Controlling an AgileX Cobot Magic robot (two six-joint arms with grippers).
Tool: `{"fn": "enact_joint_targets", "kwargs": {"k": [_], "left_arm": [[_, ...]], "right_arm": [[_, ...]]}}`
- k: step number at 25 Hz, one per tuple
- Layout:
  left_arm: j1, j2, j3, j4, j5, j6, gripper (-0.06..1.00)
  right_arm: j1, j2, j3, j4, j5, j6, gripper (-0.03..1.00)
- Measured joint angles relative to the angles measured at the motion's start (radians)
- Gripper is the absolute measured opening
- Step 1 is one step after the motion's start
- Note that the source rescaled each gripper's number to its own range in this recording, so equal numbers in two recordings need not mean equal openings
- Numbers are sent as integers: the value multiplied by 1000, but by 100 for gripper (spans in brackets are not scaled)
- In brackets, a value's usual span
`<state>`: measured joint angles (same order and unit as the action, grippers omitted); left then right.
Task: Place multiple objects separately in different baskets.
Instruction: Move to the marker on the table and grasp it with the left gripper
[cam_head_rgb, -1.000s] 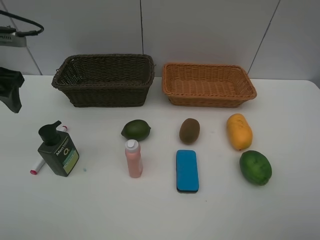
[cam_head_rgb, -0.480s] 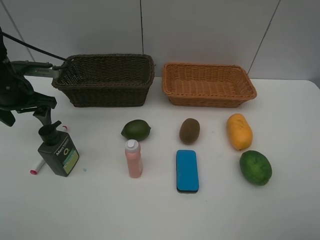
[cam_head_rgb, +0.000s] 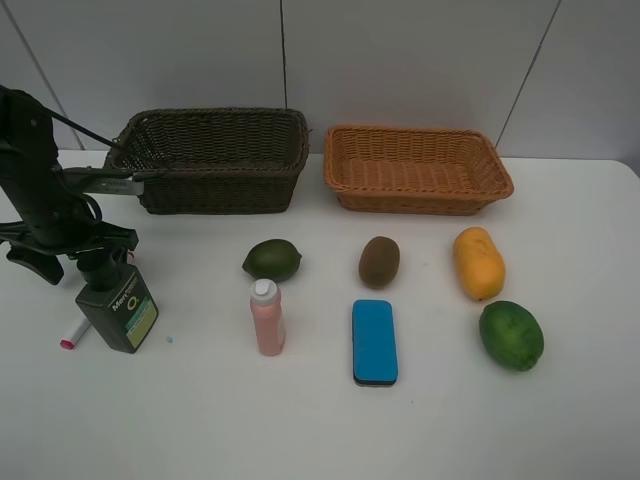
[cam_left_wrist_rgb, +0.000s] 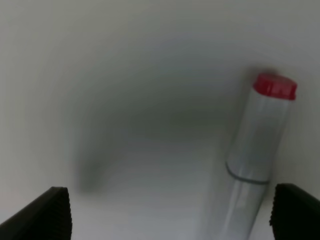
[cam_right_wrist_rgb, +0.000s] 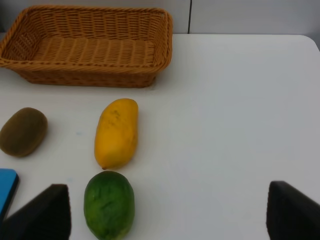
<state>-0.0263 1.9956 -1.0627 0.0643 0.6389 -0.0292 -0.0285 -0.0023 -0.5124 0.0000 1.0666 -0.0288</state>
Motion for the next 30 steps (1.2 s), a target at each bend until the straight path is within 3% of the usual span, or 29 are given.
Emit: {"fn": "enact_joint_targets", "kwargs": {"k": [24, 27, 30], "left_arm": [[1, 47, -16, -51, 26, 51, 99], [1, 47, -17, -51, 32, 51, 86], [1, 47, -17, -52, 45, 51, 53]], "right_arm": [[0, 0, 0, 0, 0, 0, 100], [0, 0, 0, 0, 0, 0, 100], [0, 0, 0, 0, 0, 0, 100]]}}
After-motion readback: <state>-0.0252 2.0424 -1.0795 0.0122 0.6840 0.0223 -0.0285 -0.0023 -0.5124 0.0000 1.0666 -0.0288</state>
